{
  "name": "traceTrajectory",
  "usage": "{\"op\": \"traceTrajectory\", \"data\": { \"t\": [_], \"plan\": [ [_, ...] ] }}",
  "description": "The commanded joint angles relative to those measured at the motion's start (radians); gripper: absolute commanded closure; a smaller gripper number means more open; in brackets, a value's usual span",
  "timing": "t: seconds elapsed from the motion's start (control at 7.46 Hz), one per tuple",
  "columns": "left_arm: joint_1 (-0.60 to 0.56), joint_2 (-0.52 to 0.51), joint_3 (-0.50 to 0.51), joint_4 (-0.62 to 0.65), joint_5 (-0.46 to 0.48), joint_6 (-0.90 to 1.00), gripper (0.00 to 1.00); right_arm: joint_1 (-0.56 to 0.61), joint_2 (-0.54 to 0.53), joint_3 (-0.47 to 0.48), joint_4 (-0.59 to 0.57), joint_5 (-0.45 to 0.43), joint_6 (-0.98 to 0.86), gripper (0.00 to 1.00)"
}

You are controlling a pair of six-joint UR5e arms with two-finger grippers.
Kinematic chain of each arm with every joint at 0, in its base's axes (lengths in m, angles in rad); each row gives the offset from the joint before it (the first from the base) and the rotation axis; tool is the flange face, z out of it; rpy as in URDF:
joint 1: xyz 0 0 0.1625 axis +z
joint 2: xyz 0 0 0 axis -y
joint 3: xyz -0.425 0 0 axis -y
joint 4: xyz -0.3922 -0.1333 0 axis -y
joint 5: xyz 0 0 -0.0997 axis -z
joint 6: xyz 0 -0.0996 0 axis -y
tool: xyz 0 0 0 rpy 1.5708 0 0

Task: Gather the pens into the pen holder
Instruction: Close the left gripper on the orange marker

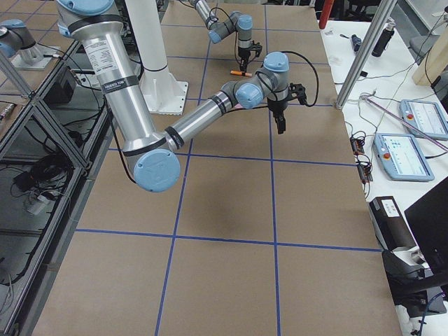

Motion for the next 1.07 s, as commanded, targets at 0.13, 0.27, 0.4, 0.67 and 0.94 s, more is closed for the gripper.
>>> {"op": "traceTrajectory", "data": {
  "t": [0.13,0.27,0.4,0.67,0.94],
  "plan": [
    [0.001,-0.004,0.002,0.000,0.000,-0.003,0.64,0.000,-0.001,-0.001,0.000,0.000,0.000,0.00],
    [0.001,-0.004,0.002,0.000,0.000,-0.004,0.66,0.000,-0.001,-0.001,0.000,-0.002,0.000,0.00],
    [0.001,-0.004,0.001,0.000,0.000,-0.004,0.82,0.000,-0.001,-0.003,0.000,-0.002,0.000,0.00],
    [-0.001,-0.004,-0.010,0.002,0.000,-0.003,1.00,0.000,-0.001,-0.001,0.001,0.000,0.000,0.00],
    [-0.002,-0.033,-0.059,-0.003,0.065,-0.001,1.00,0.000,-0.001,-0.001,0.001,0.000,0.000,0.00]
  ]
}}
